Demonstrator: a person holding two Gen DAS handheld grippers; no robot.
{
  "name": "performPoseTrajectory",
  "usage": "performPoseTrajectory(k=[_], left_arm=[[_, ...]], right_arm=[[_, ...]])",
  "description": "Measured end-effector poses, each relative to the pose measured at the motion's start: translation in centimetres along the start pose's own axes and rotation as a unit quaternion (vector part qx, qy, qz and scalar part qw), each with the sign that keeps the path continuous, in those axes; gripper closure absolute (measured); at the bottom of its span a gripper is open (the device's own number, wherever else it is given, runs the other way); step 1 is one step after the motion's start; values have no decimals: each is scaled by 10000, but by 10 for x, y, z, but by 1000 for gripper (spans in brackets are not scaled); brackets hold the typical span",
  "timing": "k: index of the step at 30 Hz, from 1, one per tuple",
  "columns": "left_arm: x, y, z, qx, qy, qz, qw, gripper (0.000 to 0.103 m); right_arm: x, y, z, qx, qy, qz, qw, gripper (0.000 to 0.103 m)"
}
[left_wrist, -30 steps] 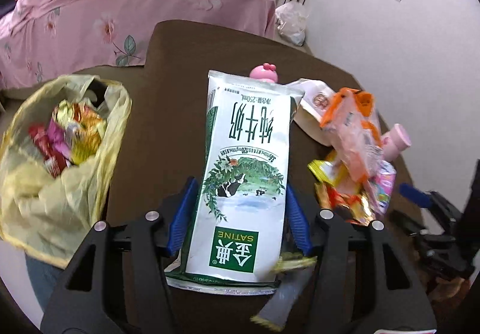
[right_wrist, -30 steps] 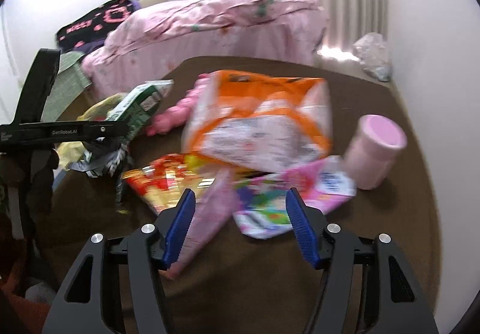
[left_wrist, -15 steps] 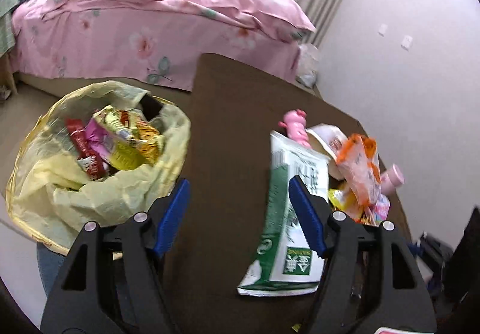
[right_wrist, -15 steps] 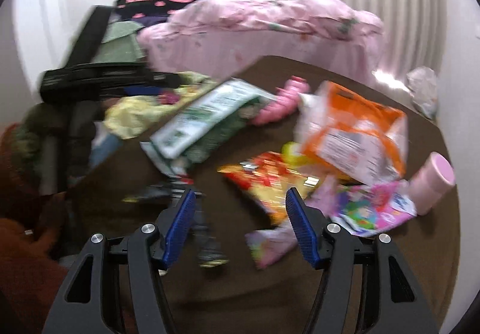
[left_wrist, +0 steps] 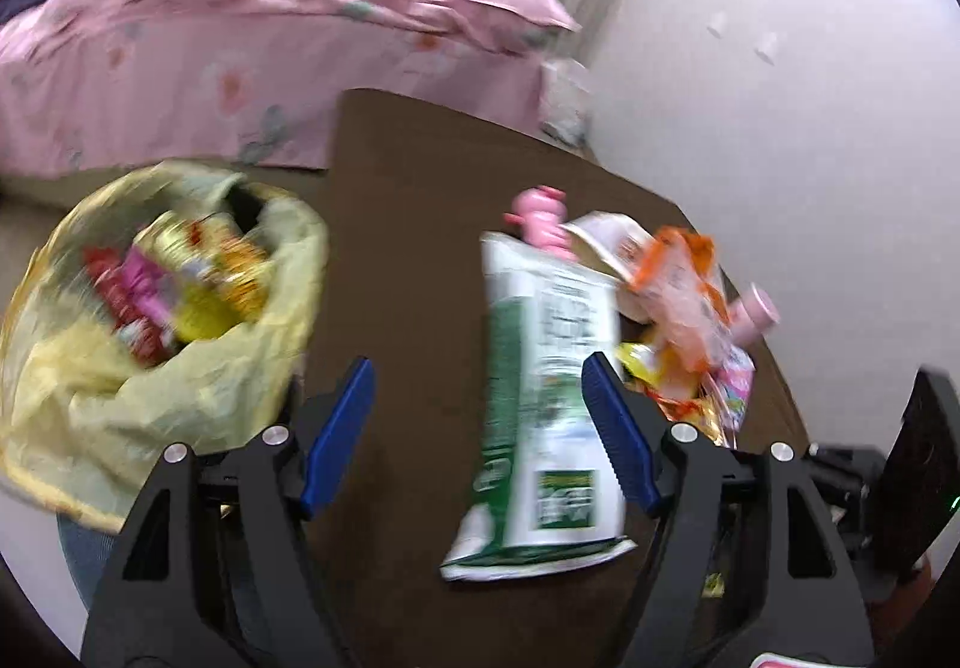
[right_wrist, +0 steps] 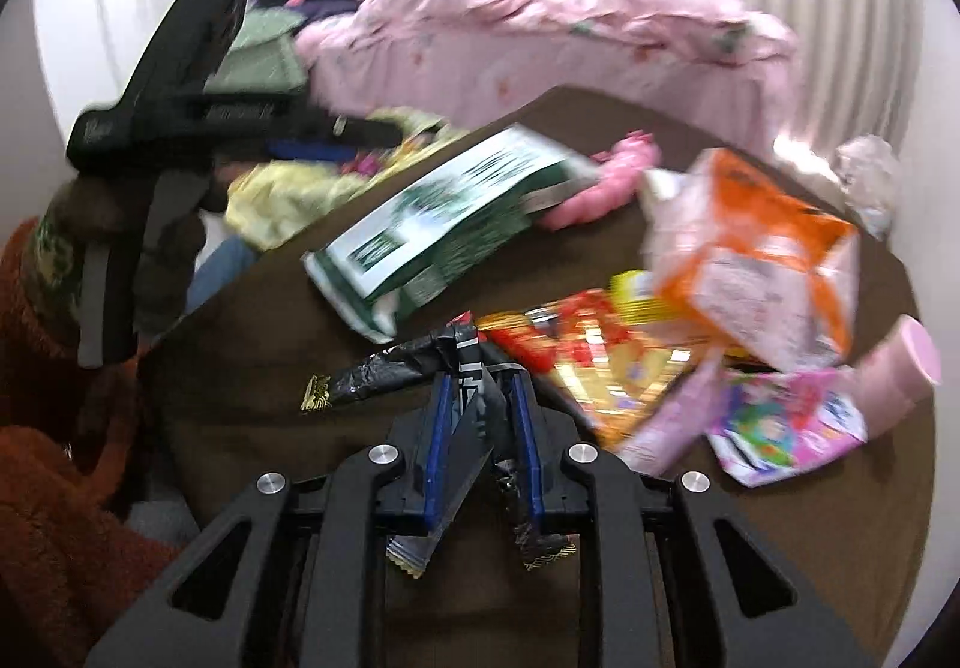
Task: Collect trash
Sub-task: 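Grasp the green-white milk carton with the left tool while the right tool grasps the black wrapper, then carry the carton and black wrapper over the yellow trash bag and open both tools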
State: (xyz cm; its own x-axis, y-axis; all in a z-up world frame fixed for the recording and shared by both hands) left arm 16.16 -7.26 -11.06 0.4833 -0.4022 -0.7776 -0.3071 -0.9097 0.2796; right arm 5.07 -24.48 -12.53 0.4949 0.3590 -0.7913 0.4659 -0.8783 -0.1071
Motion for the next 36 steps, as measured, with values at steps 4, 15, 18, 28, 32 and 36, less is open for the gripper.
performPoseTrajectory(k=[4, 15, 18, 28, 32, 36], left_arm=[[24, 35, -15, 690, -259, -462, 9962, 35], [62, 36, -23, 444, -867, -483, 9941, 42], [33, 39, -20, 424, -521, -305, 9973, 43], [-58, 36, -7, 265, 871, -90, 9958, 44], [-78, 27, -8, 137, 1198, -144, 9926, 44], [-96, 20, -12, 102, 1413, -266, 9896, 44]], right_arm=[[-10, 10, 6, 396, 268, 55, 9988, 83], [-22, 20, 14, 543, 430, 257, 9973, 83], [-26, 19, 10, 556, 535, 244, 9967, 83], [-43, 7, -11, 472, 816, 166, 9954, 83], [-46, 4, -27, 494, 916, 155, 9944, 83], [-53, -7, -54, 274, 1119, 272, 9930, 83]])
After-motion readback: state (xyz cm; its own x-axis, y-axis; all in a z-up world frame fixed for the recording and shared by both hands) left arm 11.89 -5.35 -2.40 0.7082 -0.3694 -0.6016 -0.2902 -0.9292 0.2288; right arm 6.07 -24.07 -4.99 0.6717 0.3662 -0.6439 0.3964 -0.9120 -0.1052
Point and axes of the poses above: each gripper's, at about its wrist camera, not at the fingertips, and x roughly the way its jaws point, y to its right, z to its underside, the point moved 7 cm from there along x, roughly the way its jaws point, and after that the axes turned 8 degrees about -y, right-handed, at the moved point
